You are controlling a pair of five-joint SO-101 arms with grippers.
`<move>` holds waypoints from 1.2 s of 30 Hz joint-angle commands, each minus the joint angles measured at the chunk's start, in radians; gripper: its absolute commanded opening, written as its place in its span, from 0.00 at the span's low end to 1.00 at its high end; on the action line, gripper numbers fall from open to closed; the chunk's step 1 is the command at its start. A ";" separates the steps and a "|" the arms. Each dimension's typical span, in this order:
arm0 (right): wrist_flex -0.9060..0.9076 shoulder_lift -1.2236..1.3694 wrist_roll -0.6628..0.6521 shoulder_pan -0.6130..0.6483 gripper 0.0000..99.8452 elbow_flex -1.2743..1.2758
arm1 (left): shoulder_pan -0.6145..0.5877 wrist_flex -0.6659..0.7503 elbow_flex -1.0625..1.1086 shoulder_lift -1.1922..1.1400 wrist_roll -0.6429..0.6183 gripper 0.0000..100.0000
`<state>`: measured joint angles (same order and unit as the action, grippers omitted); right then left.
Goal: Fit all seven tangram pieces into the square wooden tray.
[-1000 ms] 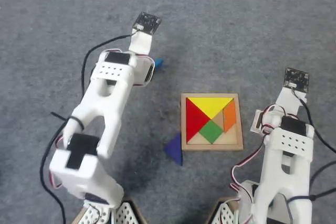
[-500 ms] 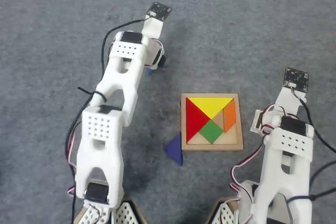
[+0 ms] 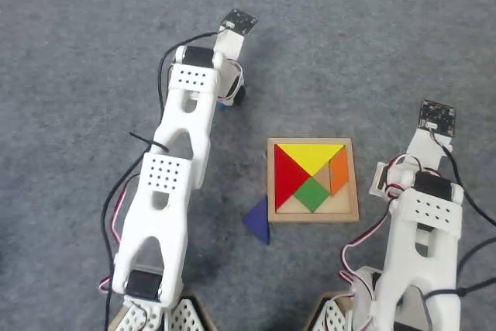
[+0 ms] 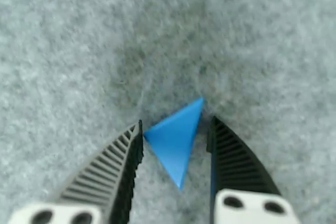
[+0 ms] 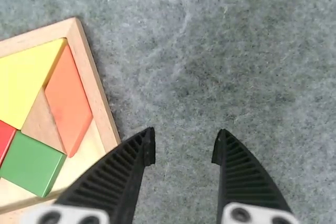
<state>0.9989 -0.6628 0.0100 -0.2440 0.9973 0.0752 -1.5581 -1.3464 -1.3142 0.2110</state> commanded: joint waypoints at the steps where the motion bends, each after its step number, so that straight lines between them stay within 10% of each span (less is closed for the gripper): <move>1: -0.013 0.008 -0.011 0.005 0.19 -0.005 | 0.008 -0.084 -0.096 -0.040 0.044 0.20; 25: -0.016 0.008 -0.011 0.004 0.19 -0.005 | -0.002 -0.203 -0.150 -0.041 0.044 0.12; 36: -0.016 0.008 -0.011 0.005 0.19 -0.005 | 0.000 -0.201 0.461 0.393 0.081 0.12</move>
<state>0.9989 -0.6628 0.0100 -0.2440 0.9973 0.0798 -1.7100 -1.0411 -1.1040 0.2601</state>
